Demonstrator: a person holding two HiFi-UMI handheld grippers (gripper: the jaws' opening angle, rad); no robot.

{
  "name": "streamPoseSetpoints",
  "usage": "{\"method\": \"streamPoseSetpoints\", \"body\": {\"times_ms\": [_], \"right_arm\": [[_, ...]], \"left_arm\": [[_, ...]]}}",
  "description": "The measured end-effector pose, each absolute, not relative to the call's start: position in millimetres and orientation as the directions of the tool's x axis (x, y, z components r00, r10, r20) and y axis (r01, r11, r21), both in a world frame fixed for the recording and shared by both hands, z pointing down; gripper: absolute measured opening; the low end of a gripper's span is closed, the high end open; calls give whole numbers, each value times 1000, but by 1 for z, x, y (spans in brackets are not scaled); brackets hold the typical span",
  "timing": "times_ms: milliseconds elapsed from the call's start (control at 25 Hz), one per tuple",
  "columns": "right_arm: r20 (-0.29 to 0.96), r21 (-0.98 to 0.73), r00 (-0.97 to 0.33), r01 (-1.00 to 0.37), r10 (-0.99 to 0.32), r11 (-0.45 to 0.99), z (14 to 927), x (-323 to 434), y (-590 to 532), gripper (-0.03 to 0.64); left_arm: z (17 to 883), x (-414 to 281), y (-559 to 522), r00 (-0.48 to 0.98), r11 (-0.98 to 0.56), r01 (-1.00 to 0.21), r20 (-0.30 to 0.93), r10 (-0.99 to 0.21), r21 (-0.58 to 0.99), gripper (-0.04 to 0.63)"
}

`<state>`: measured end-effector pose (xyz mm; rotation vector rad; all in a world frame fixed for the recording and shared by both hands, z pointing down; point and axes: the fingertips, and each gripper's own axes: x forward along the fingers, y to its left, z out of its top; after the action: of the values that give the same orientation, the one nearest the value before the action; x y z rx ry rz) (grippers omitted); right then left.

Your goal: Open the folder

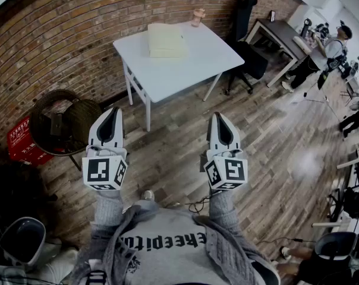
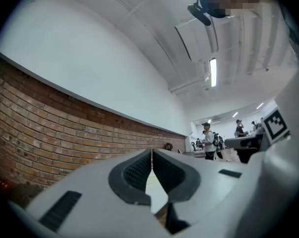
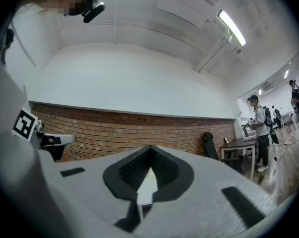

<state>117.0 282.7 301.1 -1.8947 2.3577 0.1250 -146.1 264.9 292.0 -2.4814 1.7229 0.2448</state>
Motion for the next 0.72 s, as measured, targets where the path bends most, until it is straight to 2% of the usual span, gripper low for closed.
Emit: {"method": "streamPoseSetpoints", "body": {"times_ms": [720], "right_arm": [[-144, 4, -170, -985, -975, 171, 304, 88, 265, 3]], "left_arm": [[291, -171, 235, 392, -400, -916, -214, -895, -5, 11]]}}
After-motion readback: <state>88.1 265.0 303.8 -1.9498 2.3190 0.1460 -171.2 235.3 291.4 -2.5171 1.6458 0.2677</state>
